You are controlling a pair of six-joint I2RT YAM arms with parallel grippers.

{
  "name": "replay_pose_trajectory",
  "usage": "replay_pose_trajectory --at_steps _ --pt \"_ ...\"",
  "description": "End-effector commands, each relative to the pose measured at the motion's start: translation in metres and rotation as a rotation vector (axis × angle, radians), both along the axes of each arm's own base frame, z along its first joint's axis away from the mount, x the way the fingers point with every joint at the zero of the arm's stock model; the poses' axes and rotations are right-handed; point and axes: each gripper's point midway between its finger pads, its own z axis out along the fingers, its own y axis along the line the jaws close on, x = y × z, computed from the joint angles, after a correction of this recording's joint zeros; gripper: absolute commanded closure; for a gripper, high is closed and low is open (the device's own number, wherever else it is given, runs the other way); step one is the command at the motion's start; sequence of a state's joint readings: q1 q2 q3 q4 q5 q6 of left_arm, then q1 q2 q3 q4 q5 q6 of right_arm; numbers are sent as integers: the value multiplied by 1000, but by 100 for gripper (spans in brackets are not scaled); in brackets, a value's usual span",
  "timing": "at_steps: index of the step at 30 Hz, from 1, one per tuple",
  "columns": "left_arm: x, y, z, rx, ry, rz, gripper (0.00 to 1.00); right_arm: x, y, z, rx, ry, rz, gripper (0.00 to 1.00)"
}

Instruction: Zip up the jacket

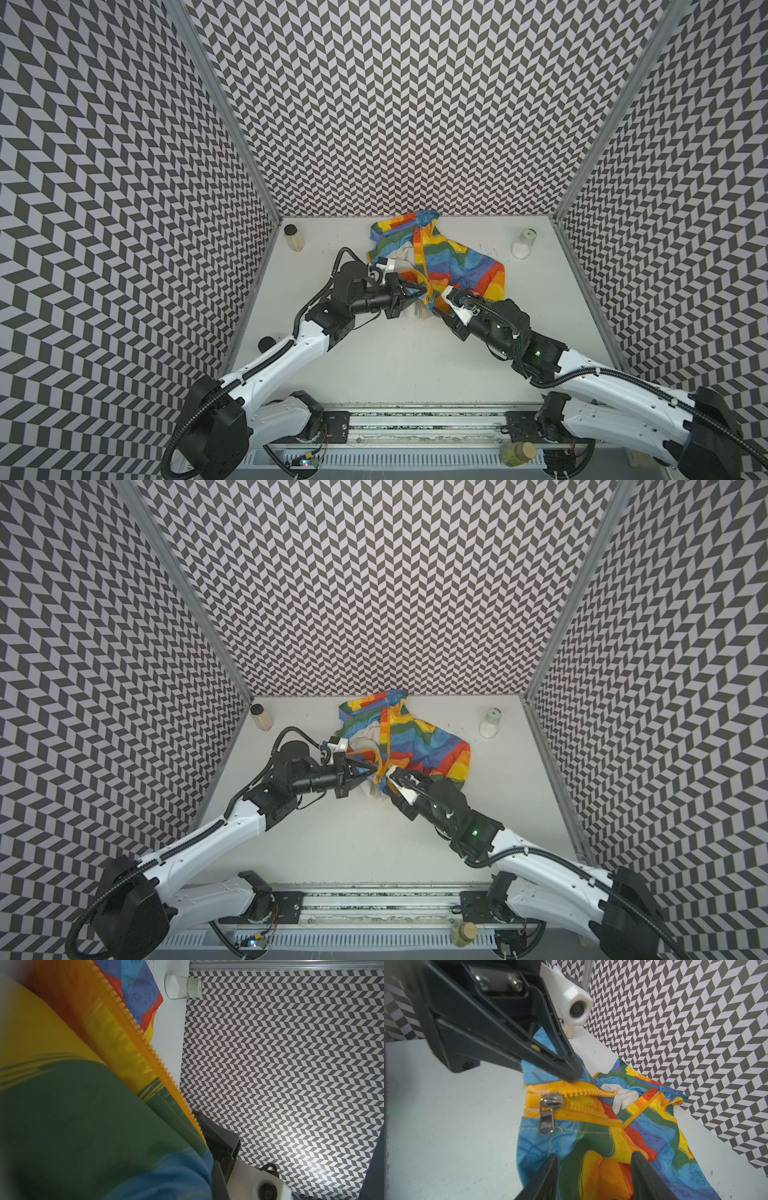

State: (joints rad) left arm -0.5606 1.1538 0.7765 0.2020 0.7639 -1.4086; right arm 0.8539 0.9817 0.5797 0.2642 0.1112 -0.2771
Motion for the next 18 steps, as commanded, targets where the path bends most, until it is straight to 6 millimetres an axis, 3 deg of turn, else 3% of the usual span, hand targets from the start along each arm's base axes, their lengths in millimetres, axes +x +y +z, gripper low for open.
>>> replay_pose_trajectory --at_steps 1,10,18 --pt "-4 0 19 -47 -40 -24 100 -8 9 28 54 -76 58 45" --pt "-3 -1 15 -50 -31 -22 100 -21 24 33 48 -99 117 49" --pt "-3 0 4 -37 -14 -22 100 -13 25 46 54 -128 76 54"
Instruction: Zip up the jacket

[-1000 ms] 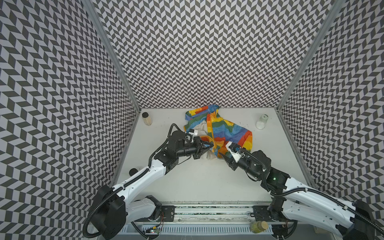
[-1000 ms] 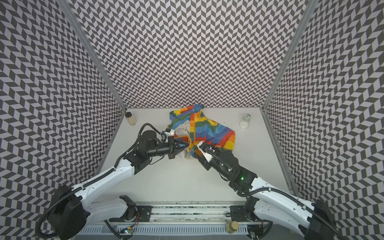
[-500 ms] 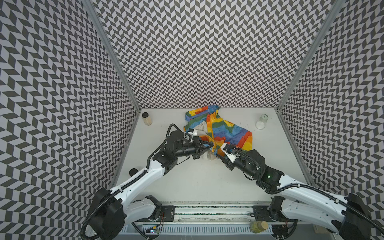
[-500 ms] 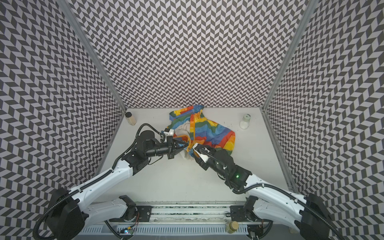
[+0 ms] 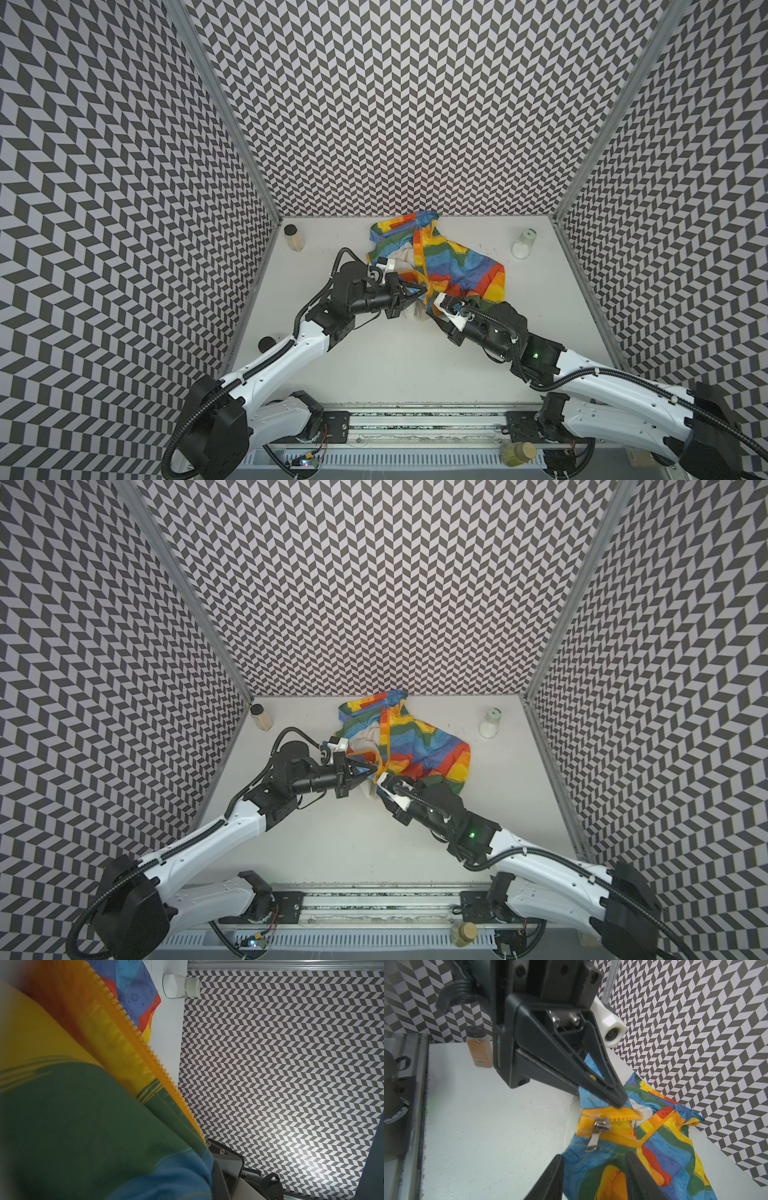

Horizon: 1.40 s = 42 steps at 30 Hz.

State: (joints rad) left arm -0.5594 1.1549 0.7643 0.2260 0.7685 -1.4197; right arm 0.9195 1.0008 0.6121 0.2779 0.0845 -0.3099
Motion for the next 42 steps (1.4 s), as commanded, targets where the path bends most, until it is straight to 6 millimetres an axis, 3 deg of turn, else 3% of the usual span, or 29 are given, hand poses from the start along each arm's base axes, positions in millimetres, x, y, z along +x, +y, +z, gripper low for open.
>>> replay_pose_trajectory --at_steps 1,7,24,42 --pt "-3 0 4 -26 -14 -20 100 5 2 34 58 -91 -21 55" --pt "-4 0 3 -29 -13 -21 100 7 5 34 49 -85 -23 60" --pt "-7 -1 11 -40 -30 -28 100 7 15 8 17 -24 10 66" --pt "-11 -3 6 -34 -24 -36 100 13 7 19 49 -53 -44 80"
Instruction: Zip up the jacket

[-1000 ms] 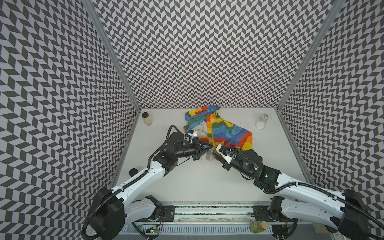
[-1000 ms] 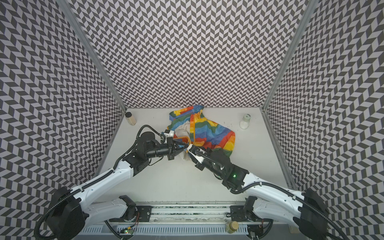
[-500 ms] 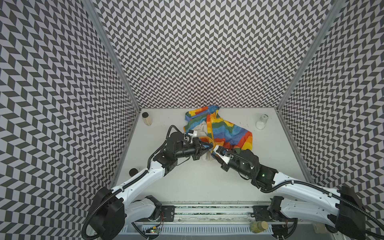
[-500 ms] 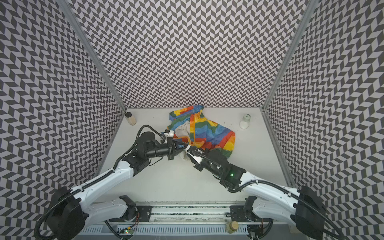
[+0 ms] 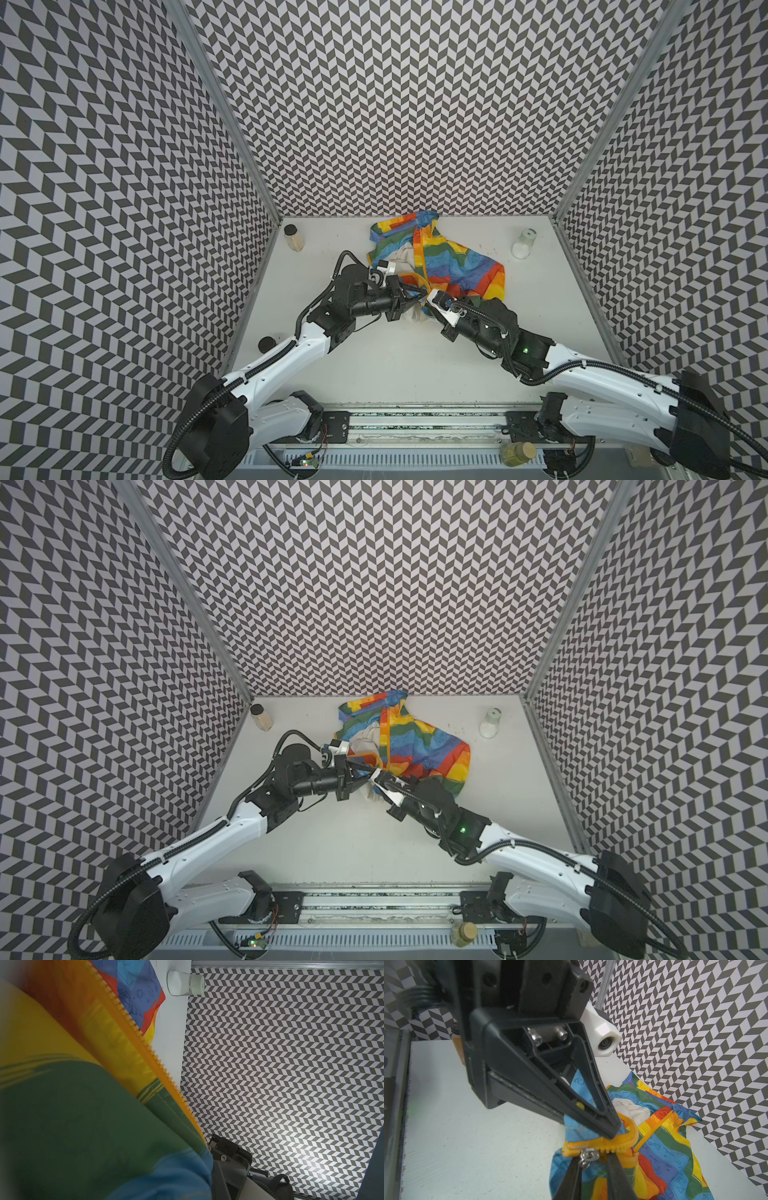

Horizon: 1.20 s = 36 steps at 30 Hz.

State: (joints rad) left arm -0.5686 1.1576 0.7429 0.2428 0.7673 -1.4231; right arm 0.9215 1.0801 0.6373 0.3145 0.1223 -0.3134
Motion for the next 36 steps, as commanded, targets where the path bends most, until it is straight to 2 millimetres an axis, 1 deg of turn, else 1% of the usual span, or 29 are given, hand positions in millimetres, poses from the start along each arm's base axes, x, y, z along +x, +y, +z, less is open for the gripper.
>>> replay_pose_trajectory --at_steps 1,10,14,17,22,28,32,36 --pt "-8 -1 14 -37 -34 -28 100 -1 -2 26 67 -58 -10 80" --pt "-8 -1 12 -34 -32 -25 100 -4 -9 25 68 -57 -18 88" --pt "-9 -1 13 -34 -35 -26 100 -5 -8 23 57 -48 -13 96" --pt "-9 1 11 -17 -40 -25 100 -5 -8 21 51 -35 -14 100" --pt "-12 2 6 40 -75 -40 100 -3 -6 15 26 6 -17 100" --pt "-21 6 -8 149 -110 -91 100 5 1 -1 -37 104 -43 100" --pt "-25 6 -14 164 -112 -118 100 10 8 -13 -75 154 -46 100" --pt "-29 9 -20 182 -107 -124 100 19 7 -21 -102 181 -93 100"
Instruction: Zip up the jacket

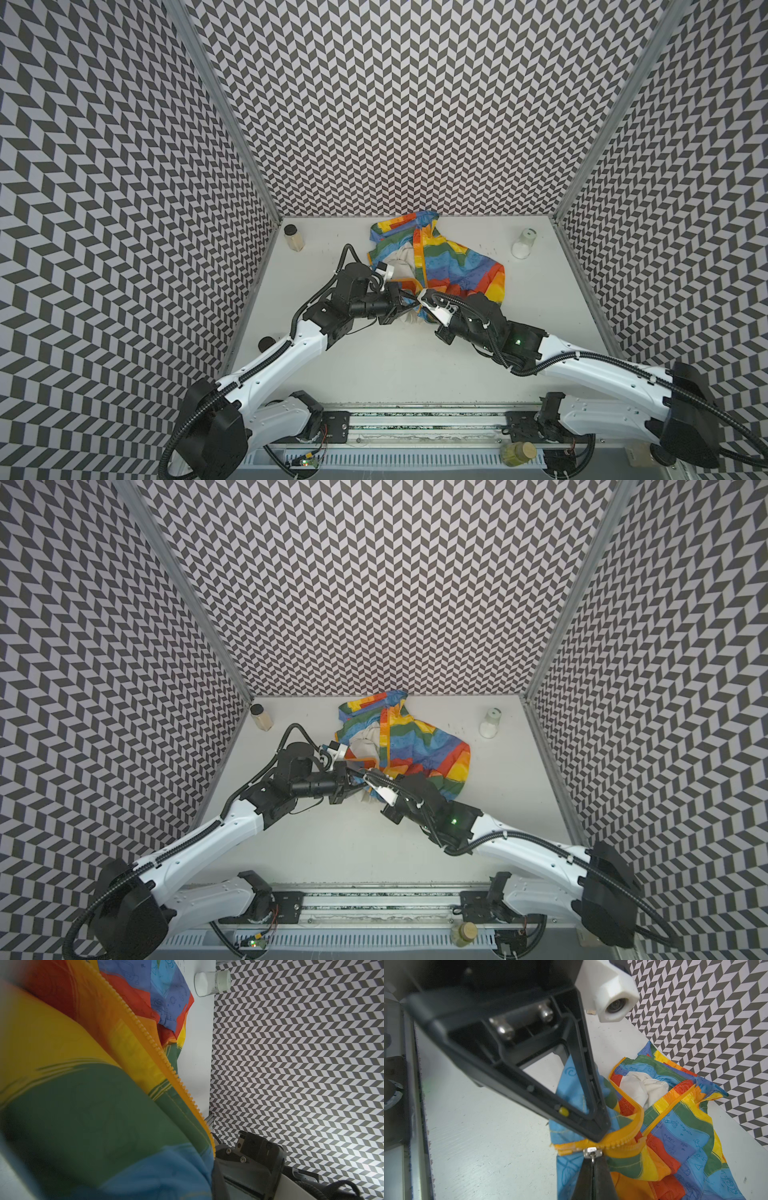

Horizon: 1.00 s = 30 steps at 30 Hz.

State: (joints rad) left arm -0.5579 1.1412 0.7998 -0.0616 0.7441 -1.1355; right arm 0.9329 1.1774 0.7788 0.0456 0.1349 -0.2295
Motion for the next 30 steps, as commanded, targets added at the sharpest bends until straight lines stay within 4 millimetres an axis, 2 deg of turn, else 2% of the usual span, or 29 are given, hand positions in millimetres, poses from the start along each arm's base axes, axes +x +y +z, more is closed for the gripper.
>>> replay_pose_trajectory --at_steps 1,11,21,23,26,30 --pt "-24 -1 7 1 -12 -98 100 15 -4 10 12 -12 -83 100" --pt "-30 19 -24 112 17 -53 100 20 -13 8 7 23 -120 100" --pt "-22 13 -10 37 -23 -43 100 0 16 1 20 127 48 100" --pt "-21 13 -9 30 -35 -44 91 0 16 0 19 137 46 100" --pt "-22 13 -11 25 -36 -48 73 -1 16 1 24 140 49 100" --pt "-24 12 -17 13 -33 -60 64 0 18 1 32 149 50 100"
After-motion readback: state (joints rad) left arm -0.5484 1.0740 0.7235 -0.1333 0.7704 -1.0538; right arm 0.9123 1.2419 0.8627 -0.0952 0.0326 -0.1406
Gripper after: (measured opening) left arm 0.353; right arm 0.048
